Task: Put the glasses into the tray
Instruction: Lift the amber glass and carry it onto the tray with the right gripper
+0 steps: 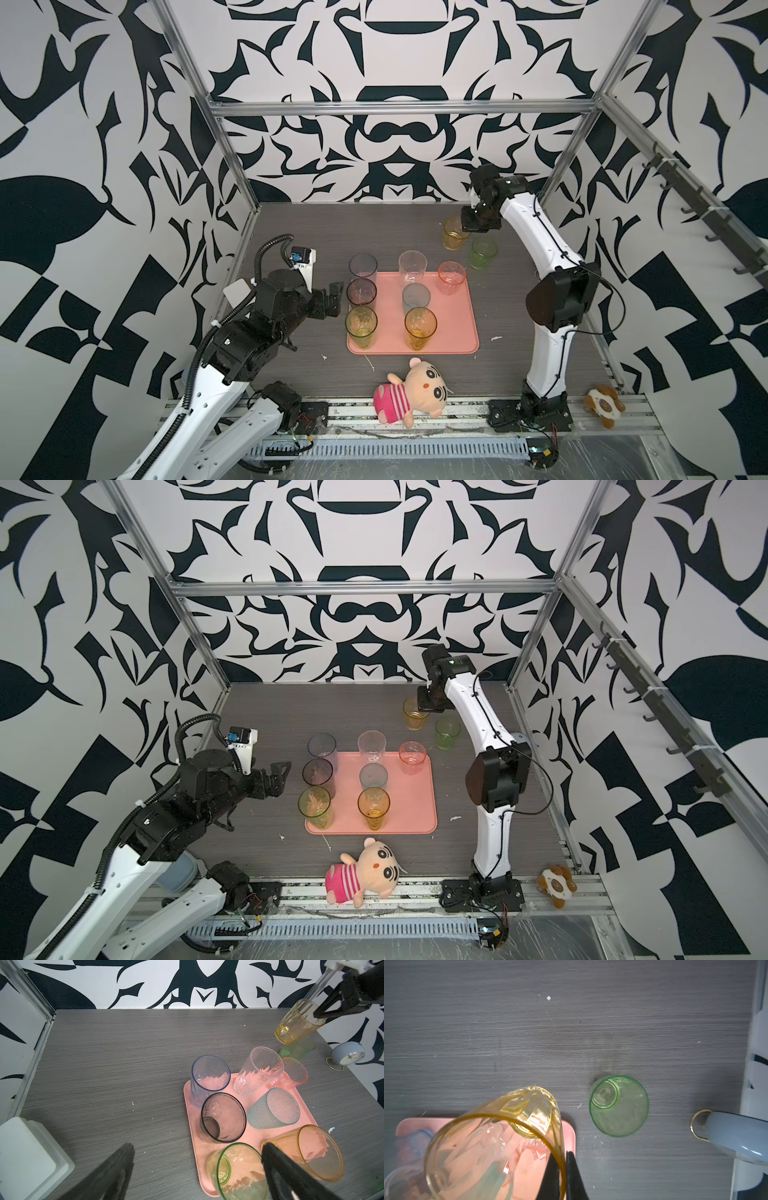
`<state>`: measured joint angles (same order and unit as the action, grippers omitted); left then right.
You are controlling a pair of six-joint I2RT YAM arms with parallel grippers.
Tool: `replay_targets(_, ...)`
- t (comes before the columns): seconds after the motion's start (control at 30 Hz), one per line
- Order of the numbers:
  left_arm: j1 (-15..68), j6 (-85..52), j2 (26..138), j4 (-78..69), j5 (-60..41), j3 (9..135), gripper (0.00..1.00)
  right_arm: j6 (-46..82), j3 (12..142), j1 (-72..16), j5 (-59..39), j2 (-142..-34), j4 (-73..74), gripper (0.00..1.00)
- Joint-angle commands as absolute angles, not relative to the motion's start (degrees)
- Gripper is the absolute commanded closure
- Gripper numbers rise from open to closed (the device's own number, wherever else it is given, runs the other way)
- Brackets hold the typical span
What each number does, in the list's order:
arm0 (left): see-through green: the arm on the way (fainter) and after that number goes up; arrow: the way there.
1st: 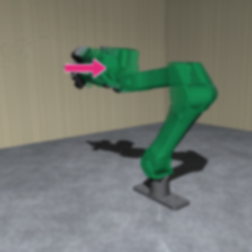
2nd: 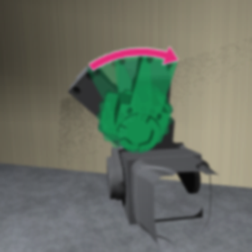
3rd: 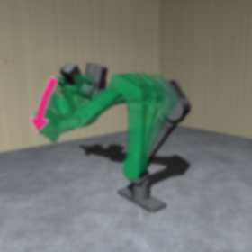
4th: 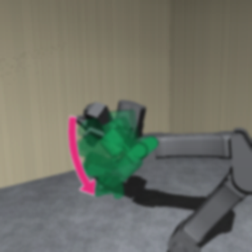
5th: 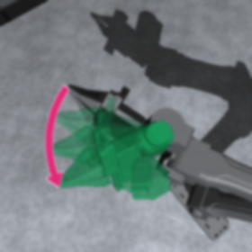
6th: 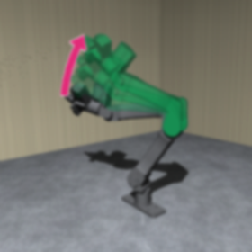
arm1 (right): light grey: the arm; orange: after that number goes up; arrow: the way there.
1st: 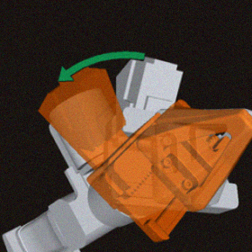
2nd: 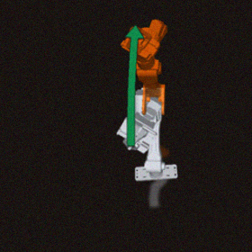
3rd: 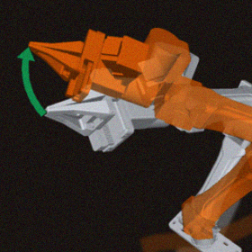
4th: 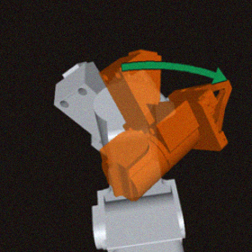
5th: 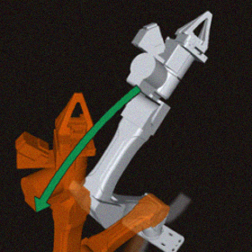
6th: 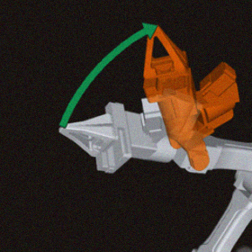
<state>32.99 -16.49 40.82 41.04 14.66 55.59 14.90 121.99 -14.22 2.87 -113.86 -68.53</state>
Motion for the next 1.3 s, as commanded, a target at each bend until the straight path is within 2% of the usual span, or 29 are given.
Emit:
replay_targets(0.0, 32.7, -16.96, 40.09, 41.07, 14.01, 54.5, 0.01, 15.74, 121.11, -14.23, 4.13, -108.51, -70.49, 1.0)
replay_targets(0.6, 32.48, -17.22, 39.15, 41.17, 13.72, 54.58, 0.01, 19.18, 88.81, -14.42, 3.9, -78.29, -63.02, 1.0)
replay_targets(1.0, 32.46, -17.15, 38.95, 40.83, 13.14, 54.36, 0.0, 21.35, 74.53, -17.89, 3.72, -68.61, -62.12, 1.0)
replay_targets(1.27, 32.44, -17.23, 39.25, 40.7, 12.65, 54.27, 0.01, 22.37, 66.99, -21.42, 4.74, -68.93, -57.06, 1.0)
